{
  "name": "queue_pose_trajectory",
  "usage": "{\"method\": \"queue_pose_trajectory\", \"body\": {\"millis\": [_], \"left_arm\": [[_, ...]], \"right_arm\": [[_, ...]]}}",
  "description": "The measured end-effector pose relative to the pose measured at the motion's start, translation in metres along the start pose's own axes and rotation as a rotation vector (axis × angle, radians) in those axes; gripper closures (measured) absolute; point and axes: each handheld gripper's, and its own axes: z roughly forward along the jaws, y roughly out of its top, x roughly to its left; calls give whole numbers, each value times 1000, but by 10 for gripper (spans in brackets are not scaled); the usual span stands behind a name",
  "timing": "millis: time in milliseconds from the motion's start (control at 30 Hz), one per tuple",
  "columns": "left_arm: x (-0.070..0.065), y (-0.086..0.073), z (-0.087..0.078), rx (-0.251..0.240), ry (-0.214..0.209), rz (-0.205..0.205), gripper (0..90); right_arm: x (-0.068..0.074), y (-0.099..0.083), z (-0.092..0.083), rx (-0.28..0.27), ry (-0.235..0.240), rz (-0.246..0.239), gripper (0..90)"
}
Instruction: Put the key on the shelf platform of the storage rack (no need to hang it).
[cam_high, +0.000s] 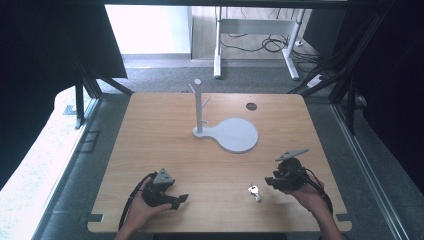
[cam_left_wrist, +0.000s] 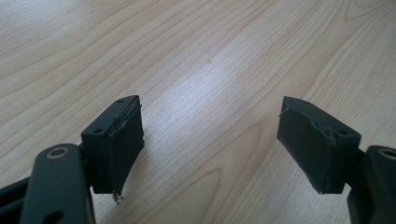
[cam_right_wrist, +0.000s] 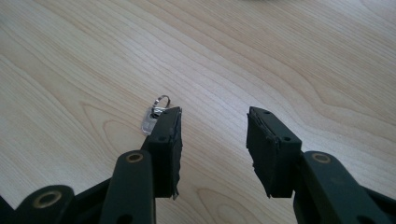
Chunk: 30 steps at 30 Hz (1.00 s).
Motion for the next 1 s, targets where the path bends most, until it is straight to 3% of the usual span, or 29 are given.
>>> {"method": "queue_pose_trajectory", "body": {"millis": [500,800,1000], "left_arm": [[3,-1,0,7,2,4,228],[1,-1,2,19,6,10,227],[1,-1,3,19,4,11,227]], "right_arm": [[26,21,32,110,48,-50,676],[31,23,41,121,47,-63,695],[30,23,46,133,76,-49,724]]}}
